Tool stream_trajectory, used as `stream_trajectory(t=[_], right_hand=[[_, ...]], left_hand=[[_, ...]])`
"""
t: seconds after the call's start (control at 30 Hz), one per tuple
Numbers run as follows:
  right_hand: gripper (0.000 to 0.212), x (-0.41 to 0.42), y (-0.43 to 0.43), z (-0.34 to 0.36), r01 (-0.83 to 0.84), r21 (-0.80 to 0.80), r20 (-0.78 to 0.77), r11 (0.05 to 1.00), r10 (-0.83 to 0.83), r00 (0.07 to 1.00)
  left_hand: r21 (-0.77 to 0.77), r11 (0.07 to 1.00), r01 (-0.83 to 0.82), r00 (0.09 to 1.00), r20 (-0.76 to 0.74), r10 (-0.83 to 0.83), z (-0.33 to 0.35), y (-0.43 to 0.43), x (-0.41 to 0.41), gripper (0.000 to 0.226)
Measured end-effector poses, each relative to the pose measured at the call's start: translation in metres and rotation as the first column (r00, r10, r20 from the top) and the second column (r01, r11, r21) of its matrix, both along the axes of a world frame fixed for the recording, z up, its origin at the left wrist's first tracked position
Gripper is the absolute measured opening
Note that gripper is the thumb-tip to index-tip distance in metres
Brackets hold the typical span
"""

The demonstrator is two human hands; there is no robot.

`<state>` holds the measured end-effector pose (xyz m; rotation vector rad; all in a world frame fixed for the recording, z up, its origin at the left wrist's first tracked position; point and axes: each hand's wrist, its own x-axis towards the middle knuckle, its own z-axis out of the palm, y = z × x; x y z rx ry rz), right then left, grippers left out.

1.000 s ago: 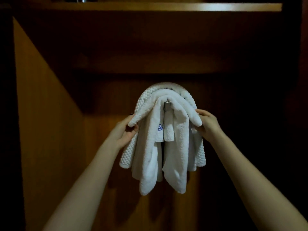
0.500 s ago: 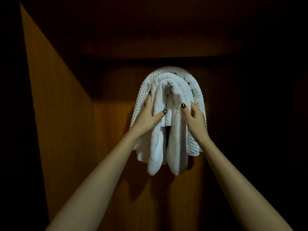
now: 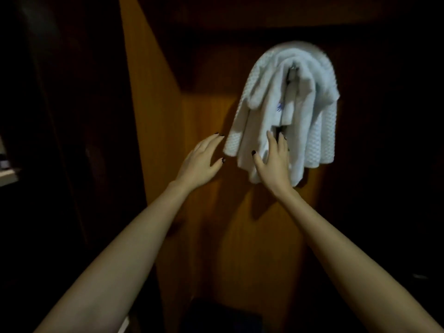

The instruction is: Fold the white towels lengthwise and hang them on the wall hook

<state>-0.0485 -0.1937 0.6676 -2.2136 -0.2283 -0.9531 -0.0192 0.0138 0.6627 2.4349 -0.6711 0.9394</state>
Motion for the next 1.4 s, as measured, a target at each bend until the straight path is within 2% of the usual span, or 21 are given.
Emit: stream_trajectory(t=[0.13, 0.3, 0.4, 0.57, 0.67, 0.77, 0.97, 1.07, 1.17, 1.23, 1.4], right_hand=[[0.058, -0.045, 0.081, -0.061, -0.113, -0.064, -0.213, 0.992, 0.097, 0.972], [0.053, -0.123, 0.199, -0.146, -0.341, -0.165, -0.442, 0.925, 0.240, 0.864], [0.055, -0.164, 0.266, -0.187, -0.476, -0.245, -0.575, 0.844, 0.269, 0.773], [0.059, -0.214, 0.355, -0.249, -0.644, -0.303, -0.742, 0.703, 0.249, 0.622], [0.061, -0.231, 0.393, -0.289, -0.724, -0.282, -0.813, 0.629, 0.245, 0.529], [0.061, -0.235, 0.425, -0.325, -0.772, -0.264, -0.859, 0.578, 0.223, 0.461], [0.044, -0.221, 0.504, -0.403, -0.854, -0.196, -0.918, 0.481, 0.216, 0.332], [0.046, -0.199, 0.556, -0.445, -0.886, -0.136, -0.960, 0.443, 0.164, 0.229], [0.051, -0.173, 0.602, -0.489, -0.925, -0.147, -0.974, 0.350, 0.115, 0.198], [0.054, -0.158, 0.627, -0.520, -0.937, -0.124, -0.984, 0.325, 0.083, 0.159], [0.056, -0.117, 0.679, -0.618, -0.915, -0.064, -0.995, 0.399, 0.048, 0.090]], left_hand=[[0.022, 0.992, -0.126, 0.985, -0.119, 0.128, -0.076, 0.077, -0.073, 0.056], [0.144, 0.948, -0.285, 0.890, -0.326, 0.318, -0.163, 0.189, -0.183, 0.056], [0.209, 0.915, -0.345, 0.795, -0.453, 0.403, -0.207, 0.257, -0.250, 0.060], [0.320, 0.833, -0.451, 0.559, -0.626, 0.543, -0.264, 0.359, -0.341, 0.063], [0.272, 0.814, -0.514, 0.516, -0.660, 0.546, -0.298, 0.404, -0.384, 0.059], [0.302, 0.781, -0.546, 0.460, -0.672, 0.581, -0.333, 0.435, -0.415, 0.059], [0.323, 0.719, -0.616, 0.248, -0.786, 0.566, -0.419, 0.501, -0.435, 0.064], [0.326, 0.693, -0.643, 0.163, -0.826, 0.539, -0.458, 0.541, -0.423, 0.065], [0.318, 0.682, -0.658, 0.108, -0.857, 0.504, -0.498, 0.581, -0.400, 0.065], [0.310, 0.678, -0.666, 0.072, -0.878, 0.473, -0.528, 0.606, -0.381, 0.063], [0.275, 0.713, -0.645, 0.047, -0.917, 0.396, -0.626, 0.656, -0.333, 0.061]])
